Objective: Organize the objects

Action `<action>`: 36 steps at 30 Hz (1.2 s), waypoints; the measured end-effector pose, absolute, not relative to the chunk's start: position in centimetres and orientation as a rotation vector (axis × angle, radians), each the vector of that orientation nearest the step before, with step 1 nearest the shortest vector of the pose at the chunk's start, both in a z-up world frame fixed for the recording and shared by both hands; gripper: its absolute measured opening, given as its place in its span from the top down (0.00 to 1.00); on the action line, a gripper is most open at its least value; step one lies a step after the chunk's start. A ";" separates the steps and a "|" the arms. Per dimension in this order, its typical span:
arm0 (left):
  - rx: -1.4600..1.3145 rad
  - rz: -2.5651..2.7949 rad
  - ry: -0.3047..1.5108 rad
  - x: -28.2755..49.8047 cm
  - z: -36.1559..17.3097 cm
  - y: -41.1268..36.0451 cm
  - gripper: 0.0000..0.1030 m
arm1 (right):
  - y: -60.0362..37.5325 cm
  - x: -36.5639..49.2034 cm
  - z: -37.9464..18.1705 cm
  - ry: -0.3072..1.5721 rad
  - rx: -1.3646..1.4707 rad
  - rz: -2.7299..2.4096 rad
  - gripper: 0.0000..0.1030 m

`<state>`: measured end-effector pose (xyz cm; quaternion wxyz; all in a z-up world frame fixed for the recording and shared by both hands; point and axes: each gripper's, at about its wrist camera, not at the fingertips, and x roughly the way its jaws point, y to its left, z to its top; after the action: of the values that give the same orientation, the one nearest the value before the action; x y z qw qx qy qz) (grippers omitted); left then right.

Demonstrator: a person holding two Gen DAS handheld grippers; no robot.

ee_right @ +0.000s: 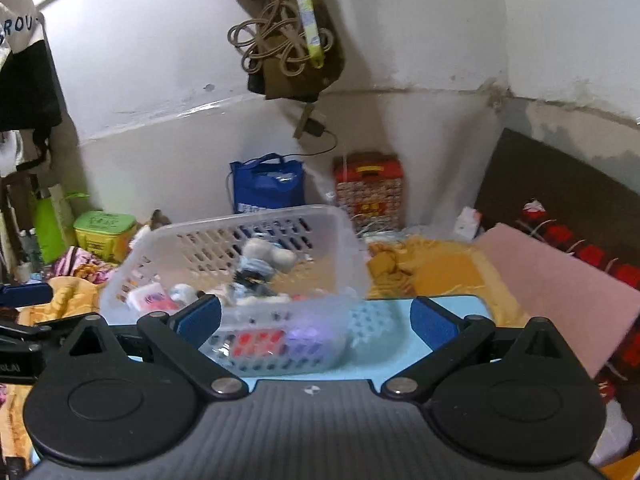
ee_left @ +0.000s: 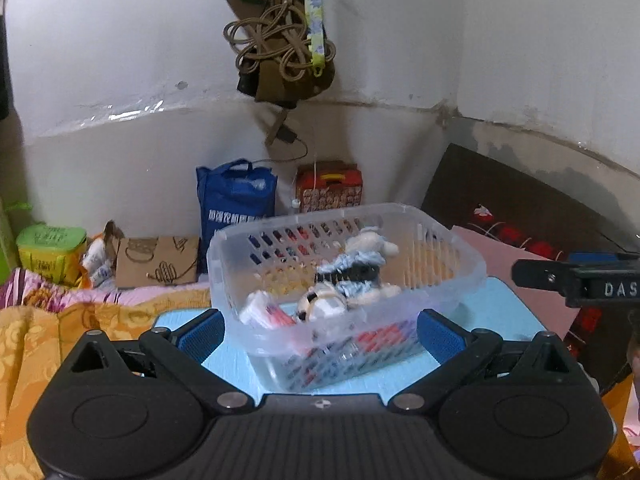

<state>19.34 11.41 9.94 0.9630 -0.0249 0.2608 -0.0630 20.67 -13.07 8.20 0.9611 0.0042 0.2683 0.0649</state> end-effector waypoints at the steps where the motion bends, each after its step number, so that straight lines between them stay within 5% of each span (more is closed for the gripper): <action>1: -0.048 -0.121 0.518 19.6 9.9 11.6 0.00 | -12.9 20.7 8.0 0.537 0.007 0.136 0.00; 36: -0.017 -0.034 0.495 23.1 7.6 7.5 0.00 | -14.7 22.0 3.7 0.536 0.045 0.203 0.00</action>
<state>23.08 7.47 7.56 0.9694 -0.0086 0.2448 -0.0168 22.03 -14.68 3.67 0.9589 0.0221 0.2646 0.1001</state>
